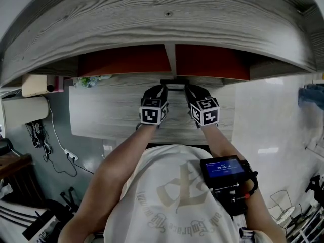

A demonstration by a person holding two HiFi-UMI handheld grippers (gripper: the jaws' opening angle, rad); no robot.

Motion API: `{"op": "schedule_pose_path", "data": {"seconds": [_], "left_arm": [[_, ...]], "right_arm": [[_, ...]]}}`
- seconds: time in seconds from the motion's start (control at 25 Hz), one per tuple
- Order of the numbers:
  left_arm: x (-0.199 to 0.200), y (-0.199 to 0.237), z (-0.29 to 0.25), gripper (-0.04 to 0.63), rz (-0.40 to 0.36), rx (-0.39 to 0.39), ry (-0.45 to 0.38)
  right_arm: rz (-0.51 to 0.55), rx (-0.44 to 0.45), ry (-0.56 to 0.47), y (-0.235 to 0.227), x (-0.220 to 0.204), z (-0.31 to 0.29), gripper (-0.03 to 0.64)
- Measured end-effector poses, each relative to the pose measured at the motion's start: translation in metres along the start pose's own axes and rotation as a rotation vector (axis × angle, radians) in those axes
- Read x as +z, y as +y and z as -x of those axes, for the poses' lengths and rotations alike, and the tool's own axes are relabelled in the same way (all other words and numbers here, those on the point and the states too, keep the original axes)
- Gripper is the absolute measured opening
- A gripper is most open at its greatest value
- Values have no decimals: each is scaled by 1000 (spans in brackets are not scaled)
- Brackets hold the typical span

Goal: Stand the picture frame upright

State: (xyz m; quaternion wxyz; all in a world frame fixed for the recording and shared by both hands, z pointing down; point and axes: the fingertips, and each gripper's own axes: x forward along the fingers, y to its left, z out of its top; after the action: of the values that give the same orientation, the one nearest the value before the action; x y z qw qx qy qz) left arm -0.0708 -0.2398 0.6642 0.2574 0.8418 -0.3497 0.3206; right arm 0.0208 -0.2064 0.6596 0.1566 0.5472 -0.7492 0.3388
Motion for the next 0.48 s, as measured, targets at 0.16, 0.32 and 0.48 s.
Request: {"op": "schedule_pose_path", "data": {"seconds": [0.16,0.32,0.48], "left_arm": [[0,2,0,79,18,5,-2],[1,2,-1,83,42,0,-3],[1,2,-1,87,56,-2,2]], "right_arm": [[3,8,-4,1,1,-3,75],[-11,11,-6,-1,1,-3,81],[-37,5,-2,-6,-1,-1,115]]}}
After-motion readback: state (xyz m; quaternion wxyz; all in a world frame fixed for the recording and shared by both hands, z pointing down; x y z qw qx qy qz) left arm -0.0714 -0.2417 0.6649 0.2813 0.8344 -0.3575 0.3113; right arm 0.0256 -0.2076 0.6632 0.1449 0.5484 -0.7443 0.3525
